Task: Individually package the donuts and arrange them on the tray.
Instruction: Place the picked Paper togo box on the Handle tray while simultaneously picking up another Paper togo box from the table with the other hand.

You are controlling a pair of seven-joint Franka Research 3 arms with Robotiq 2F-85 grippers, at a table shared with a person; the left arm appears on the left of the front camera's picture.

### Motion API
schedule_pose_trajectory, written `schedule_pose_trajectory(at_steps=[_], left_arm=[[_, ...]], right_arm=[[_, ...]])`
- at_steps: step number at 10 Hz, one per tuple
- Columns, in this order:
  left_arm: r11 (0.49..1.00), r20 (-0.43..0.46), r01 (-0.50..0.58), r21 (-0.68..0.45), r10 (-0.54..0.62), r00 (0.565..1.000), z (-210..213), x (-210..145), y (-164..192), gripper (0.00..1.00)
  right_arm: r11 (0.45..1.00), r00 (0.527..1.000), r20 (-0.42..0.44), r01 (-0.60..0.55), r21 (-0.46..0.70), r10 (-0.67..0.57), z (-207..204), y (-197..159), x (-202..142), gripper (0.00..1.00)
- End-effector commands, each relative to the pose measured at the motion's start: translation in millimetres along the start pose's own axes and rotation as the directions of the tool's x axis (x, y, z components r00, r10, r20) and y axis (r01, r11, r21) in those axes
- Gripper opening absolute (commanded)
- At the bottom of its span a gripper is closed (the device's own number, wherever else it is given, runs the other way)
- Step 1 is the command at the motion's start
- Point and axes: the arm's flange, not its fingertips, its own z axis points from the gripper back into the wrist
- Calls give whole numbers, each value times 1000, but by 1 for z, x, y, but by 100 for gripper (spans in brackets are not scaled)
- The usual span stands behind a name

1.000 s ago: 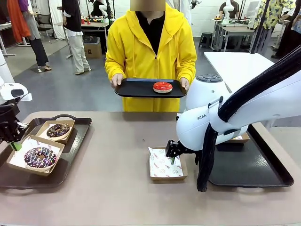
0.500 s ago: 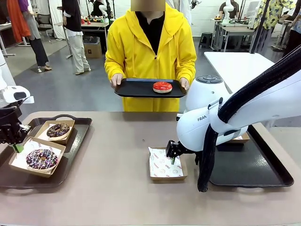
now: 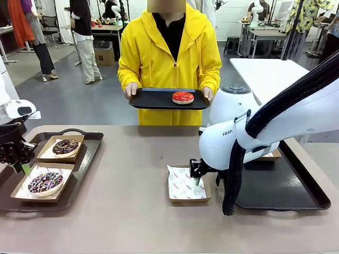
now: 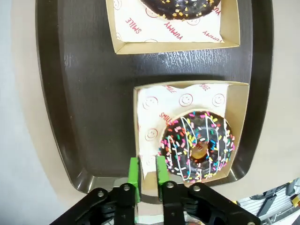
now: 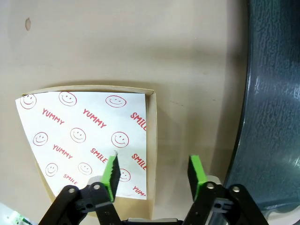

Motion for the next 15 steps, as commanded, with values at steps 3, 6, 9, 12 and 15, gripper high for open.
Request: schedule_pose_trajectory(at_steps=[3, 6, 9, 12, 15], left_arm=[[999, 18, 32, -6, -32, 999, 1, -3, 2, 100], [999, 15, 30, -19, -29, 999, 2, -3, 2, 100], [998, 13, 31, -46, -30, 999, 5, -5, 3, 97], [973, 22, 37, -228, -33, 999, 25, -12, 13, 100], [823, 96, 52, -566, 4, 995, 72, -32, 59, 100]], right_arm=[[1000, 999, 34, 15, -19, -15, -2, 5, 1, 0], [999, 999, 31, 36, -12, -36, -3, 4, 2, 0], [999, 998, 37, 46, -15, -46, -2, 4, 2, 0], [995, 995, 26, 94, -12, -94, 17, 5, 7, 0], [994, 991, 80, 109, 13, -109, 77, 10, 33, 0]])
